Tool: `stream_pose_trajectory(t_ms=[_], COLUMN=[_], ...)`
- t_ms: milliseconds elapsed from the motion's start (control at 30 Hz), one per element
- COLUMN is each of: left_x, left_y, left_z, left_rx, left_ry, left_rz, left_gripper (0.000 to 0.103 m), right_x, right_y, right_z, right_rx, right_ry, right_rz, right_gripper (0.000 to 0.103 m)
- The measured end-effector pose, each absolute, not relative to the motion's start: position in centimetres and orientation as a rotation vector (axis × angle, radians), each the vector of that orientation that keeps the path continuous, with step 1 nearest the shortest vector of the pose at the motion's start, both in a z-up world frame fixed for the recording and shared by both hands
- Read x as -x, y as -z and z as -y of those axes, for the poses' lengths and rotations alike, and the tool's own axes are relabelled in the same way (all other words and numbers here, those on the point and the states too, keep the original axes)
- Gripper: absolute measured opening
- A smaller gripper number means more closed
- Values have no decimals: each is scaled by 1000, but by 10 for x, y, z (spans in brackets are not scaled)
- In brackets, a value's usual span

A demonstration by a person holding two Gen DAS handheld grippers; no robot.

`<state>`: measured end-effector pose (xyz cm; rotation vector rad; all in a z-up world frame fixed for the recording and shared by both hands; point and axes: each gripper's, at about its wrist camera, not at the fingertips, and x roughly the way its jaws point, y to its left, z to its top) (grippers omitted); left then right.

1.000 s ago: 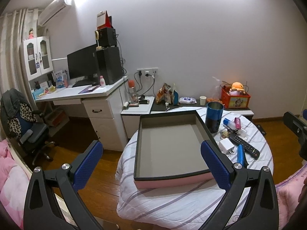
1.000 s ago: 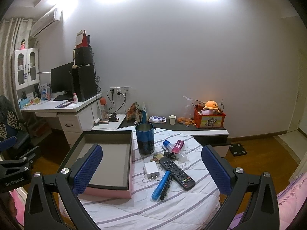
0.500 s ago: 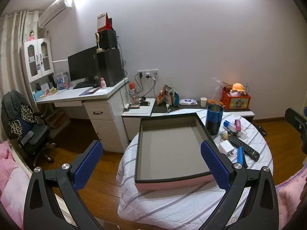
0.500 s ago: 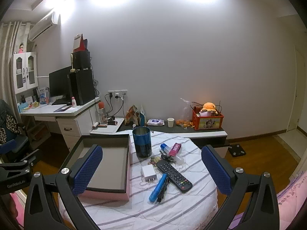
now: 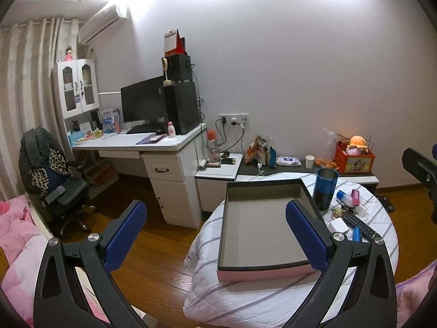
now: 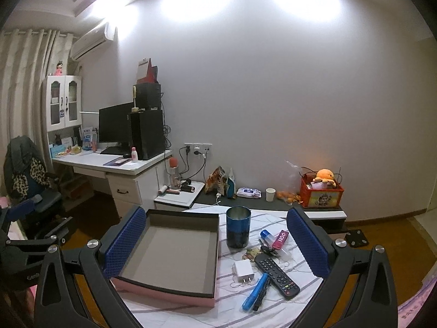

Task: Organize rigid objects
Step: 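Move the left tool toward the rim of the pink-sided grey tray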

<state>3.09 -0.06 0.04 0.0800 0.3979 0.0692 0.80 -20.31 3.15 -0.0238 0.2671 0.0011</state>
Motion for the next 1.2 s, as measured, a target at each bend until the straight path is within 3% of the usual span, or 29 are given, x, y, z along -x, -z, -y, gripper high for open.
stream_pose_trajectory(t_ms=[1200], left_x=[-49], left_y=[21], left_z=[11], left_rx=[-119], left_ry=[-64], left_rz=[-475], left_gripper=[103], right_x=[-17], right_y=[-15], right_z=[212], right_rx=[15], right_ry=[42], right_rz=[-343], right_gripper=[103])
